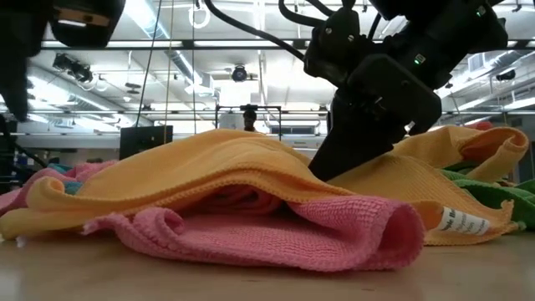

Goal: Fold microfiber towels
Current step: Fold the left yellow microfiber cloth

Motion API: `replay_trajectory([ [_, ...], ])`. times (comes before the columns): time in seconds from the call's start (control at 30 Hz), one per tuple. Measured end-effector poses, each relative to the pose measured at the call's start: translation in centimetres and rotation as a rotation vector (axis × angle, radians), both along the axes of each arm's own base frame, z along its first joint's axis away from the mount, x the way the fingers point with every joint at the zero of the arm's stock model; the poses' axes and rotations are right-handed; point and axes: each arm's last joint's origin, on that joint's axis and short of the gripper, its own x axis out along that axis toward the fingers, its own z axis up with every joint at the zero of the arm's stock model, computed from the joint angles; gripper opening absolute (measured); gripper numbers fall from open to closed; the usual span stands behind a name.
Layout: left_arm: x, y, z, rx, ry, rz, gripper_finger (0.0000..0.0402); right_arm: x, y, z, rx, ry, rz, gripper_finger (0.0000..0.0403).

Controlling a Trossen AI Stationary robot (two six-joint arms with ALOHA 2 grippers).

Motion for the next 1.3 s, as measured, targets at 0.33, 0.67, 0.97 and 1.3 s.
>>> replay_trajectory([
  [0.33, 0.2, -0.2, -3.3, 0.148, 0.060, -0.009, 0.0217, 0.1, 0.0, 0.1, 0.011, -0.010, -0.008, 0.0113],
  [0.67, -0.3, -1.1, -5.4, 0.371, -0.010, -0.053, 0.0224, 0.1, 0.0, 0.1, 0.014, -0.012, -0.010, 0.0113],
  [0.97, -0.5, -0.5, -5.6, 0.470, 0.012, -0.076, 0.0147, 0.2, 0.1, 0.2, 0.021, -0.028, -0.010, 0.0113],
  [1.3, 0.1, -1.2, -5.3, 0.457, -0.050, -0.142, 0.0117, 0.2, 0.1, 0.2, 0.023, -0.032, -0.010, 0.0113],
])
